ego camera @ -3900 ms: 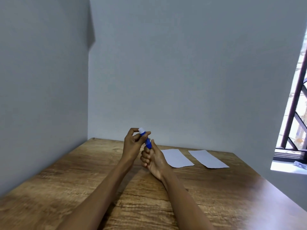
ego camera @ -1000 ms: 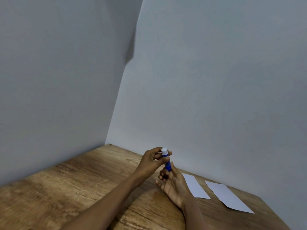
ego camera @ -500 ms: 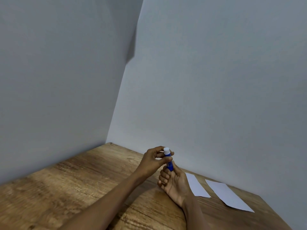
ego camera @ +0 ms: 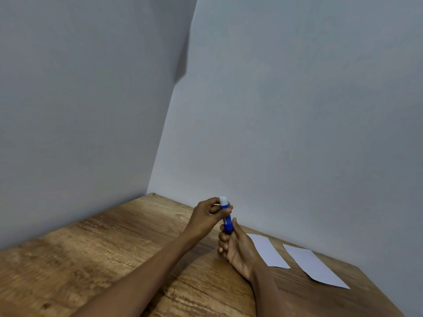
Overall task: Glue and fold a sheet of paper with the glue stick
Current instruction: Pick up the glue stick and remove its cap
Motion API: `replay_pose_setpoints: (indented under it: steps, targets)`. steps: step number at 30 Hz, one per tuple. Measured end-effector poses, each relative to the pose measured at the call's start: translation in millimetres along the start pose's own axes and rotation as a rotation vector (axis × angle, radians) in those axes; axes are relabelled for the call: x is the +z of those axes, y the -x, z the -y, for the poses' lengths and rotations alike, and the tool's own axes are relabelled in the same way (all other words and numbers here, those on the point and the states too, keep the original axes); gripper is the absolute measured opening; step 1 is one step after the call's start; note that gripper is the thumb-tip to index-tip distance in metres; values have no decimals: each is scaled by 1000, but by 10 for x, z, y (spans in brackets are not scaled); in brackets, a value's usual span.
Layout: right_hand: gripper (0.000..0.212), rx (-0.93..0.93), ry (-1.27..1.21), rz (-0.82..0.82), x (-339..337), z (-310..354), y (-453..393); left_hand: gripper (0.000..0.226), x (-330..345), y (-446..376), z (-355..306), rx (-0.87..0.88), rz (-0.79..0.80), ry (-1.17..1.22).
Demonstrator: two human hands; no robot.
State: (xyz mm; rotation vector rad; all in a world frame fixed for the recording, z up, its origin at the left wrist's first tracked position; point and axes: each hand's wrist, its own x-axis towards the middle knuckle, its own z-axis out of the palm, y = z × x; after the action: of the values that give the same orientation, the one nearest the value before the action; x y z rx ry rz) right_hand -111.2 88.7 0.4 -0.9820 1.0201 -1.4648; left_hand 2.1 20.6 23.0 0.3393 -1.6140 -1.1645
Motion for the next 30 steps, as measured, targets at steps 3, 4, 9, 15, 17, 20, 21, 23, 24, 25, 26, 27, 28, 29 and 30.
replay_pose_setpoints:
  steps: [3, 4, 9, 15, 17, 20, 21, 23, 24, 25, 26, 27, 28, 29, 30]
  targets:
    - [37, -13, 0, 30, -6, -5, 13, 9, -28, -11, 6, -14, -59, 3]
    - [35, -10, -9, 39, -18, 0, 15, 9, -24, -12, 7, -17, -60, -10]
    - [37, 8, -66, 35, -30, 22, 9, 20, 12, -26, 20, -21, -26, -15]
    - [39, 3, -40, 60, -7, 25, 9, 22, -26, -19, 38, -22, -36, -24]
    - [45, 24, -55, 53, -13, 34, 5, 27, -4, -13, 33, -27, -7, -23]
    - [49, 11, 30, -50, 17, 16, -18, 21, 12, -8, 13, -32, 28, -26]
    - [47, -30, 126, -117, 37, 7, -26, 16, -1, -6, 11, -34, 25, -26]
    - [37, -148, 371, -242, 62, -6, -29, 16, -43, -8, 28, -34, 4, -78]
    - [30, -202, 482, -271, 60, -12, -26, 19, -65, -12, 49, -29, -1, -128]
    - [23, -247, 576, -271, 55, -17, -18, 21, -85, -13, 73, -23, 5, -178]
    - [14, -277, 662, -253, 59, -22, -7, 21, -103, -11, 98, -20, 20, -226]
    - [10, -295, 746, -233, 68, -32, 3, 21, -124, -4, 127, -26, 41, -269]
    - [10, -305, 827, -226, 79, -47, 7, 20, -144, 3, 159, -39, 68, -299]
    - [8, -313, 896, -227, 91, -55, 8, 20, -160, 8, 194, -57, 97, -316]
    - [6, -321, 948, -229, 115, -59, 11, 18, -180, 14, 223, -77, 123, -331]
